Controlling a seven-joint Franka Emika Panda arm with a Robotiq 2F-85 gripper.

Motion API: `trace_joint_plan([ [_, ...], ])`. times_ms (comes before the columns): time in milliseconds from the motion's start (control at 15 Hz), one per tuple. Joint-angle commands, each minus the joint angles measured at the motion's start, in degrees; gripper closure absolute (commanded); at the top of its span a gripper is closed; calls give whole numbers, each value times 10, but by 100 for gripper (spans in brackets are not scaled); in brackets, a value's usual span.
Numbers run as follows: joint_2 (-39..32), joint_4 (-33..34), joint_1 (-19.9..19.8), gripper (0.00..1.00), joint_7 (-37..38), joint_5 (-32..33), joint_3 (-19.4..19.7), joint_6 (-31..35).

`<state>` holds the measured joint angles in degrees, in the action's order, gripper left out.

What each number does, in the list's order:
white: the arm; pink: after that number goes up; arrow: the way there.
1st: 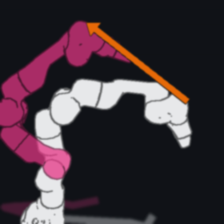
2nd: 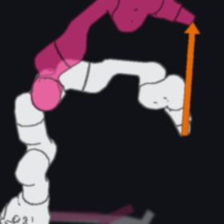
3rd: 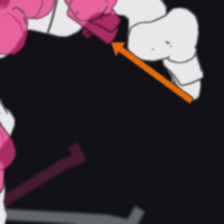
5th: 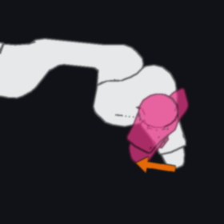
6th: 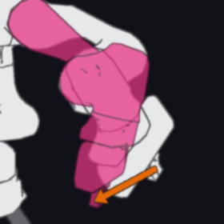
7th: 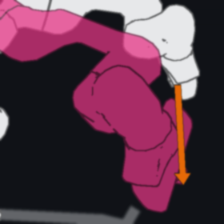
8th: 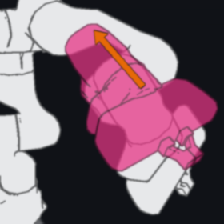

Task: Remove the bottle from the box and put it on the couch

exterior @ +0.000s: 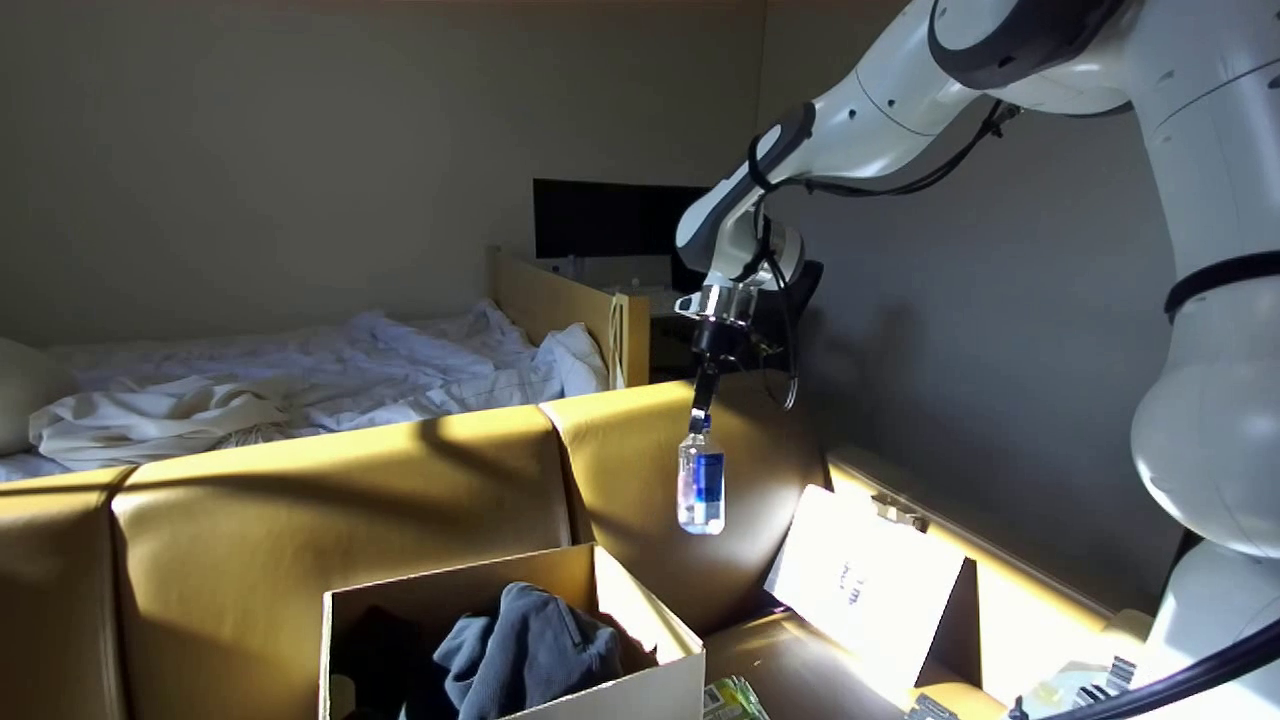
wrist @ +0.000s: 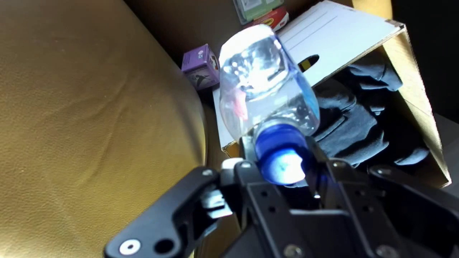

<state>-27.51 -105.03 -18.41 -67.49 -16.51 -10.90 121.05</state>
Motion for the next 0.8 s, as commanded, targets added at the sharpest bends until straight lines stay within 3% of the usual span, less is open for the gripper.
trace_joint_plan([
  [0,41,-95,3,90,-62,-8,44,30],
  [400,-18,-189,-7,90,-189,0,77,185],
  [733,-109,-209,-34,90,-237,13,69,350],
])
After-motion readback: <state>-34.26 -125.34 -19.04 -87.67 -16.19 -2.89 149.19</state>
